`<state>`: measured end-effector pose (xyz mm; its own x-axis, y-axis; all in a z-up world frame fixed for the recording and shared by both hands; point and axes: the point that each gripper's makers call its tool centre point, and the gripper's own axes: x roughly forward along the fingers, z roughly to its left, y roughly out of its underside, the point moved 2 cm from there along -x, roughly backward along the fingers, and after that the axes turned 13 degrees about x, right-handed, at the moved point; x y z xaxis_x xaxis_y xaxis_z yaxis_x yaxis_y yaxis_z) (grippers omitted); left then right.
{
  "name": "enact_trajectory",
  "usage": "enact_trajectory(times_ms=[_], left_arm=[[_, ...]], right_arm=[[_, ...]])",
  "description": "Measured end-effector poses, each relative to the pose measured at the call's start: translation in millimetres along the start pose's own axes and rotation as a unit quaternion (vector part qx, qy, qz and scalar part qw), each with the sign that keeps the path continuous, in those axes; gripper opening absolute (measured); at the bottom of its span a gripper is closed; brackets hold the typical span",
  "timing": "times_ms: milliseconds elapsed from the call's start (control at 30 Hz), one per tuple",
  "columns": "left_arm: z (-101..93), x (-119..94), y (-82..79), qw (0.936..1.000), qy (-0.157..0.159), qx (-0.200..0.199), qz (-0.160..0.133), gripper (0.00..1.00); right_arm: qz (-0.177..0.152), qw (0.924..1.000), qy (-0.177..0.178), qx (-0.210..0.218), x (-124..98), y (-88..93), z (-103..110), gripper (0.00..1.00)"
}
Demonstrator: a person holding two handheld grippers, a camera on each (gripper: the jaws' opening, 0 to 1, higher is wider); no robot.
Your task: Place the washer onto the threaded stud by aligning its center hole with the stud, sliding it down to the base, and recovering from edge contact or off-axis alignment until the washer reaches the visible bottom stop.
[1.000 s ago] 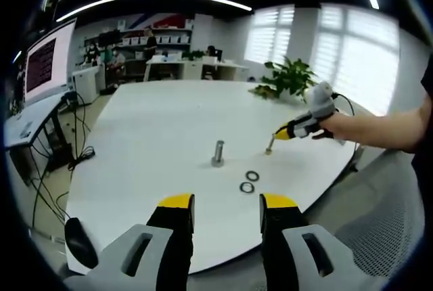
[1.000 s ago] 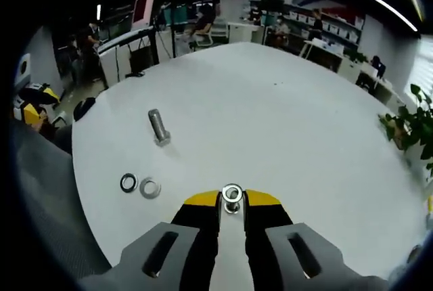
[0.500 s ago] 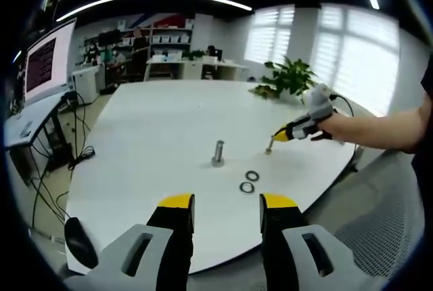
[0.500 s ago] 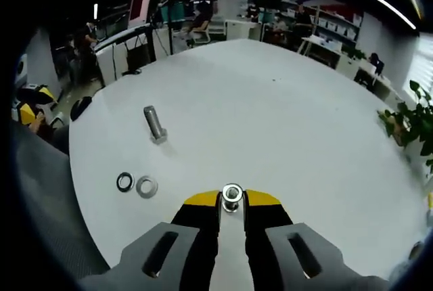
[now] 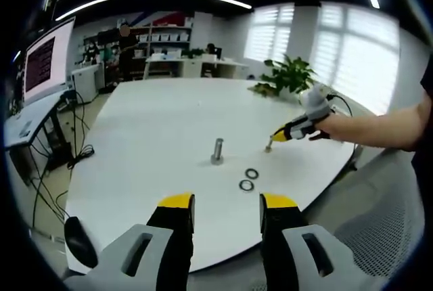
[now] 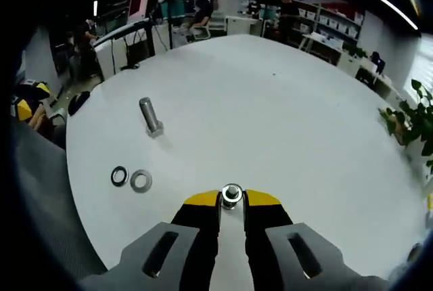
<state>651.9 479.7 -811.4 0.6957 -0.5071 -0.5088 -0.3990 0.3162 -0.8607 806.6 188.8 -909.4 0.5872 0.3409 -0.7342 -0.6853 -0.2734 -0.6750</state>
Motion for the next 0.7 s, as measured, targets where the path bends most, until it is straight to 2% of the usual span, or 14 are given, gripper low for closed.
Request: enact_trajectory(times_ms=[700], left_arm=[[-0.6, 0, 0.9, 1.0000, 0.001, -0.001, 0.004, 0.36]], right_arm=[[0.023, 0.9995, -0.004, -0.021, 13, 14.9, 4, 0.14]])
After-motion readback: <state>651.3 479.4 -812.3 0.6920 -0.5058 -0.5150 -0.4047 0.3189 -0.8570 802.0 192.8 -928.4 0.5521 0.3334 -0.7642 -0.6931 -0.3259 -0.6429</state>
